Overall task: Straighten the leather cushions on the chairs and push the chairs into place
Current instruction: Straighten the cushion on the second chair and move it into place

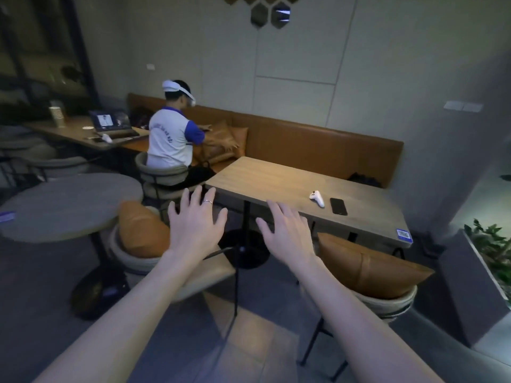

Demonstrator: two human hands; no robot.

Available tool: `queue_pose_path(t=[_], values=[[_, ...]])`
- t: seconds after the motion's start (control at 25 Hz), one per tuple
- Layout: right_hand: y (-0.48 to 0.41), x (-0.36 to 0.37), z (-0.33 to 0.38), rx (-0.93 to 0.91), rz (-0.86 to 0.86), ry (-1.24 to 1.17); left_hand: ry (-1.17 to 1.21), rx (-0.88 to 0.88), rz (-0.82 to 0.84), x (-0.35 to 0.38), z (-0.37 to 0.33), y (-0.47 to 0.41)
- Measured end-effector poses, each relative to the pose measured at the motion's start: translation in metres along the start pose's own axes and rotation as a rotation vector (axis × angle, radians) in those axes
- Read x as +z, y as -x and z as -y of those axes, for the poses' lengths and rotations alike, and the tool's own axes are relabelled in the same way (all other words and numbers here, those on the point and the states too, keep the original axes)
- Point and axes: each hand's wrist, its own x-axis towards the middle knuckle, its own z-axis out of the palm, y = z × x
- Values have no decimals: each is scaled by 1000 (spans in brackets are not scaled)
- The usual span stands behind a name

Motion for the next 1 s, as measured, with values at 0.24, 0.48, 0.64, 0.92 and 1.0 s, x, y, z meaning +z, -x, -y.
queue_pose_path(t=[0.24,0.48,0.64,0.92,1.0], values=[[-15,51,104,-28,77,-92,-11,-134,20,-28,114,-8],[-43,123,144,40,207,-219,-10,-266,76,-4,185,-21],[-63,187,155,203,320,-430,-15,-341,132,33,231,-44],[-108,326,172,444,570,-591,-5,-507,216,108,315,-95],[-115,357,179,509,617,-642,12,-535,248,126,339,-106]])
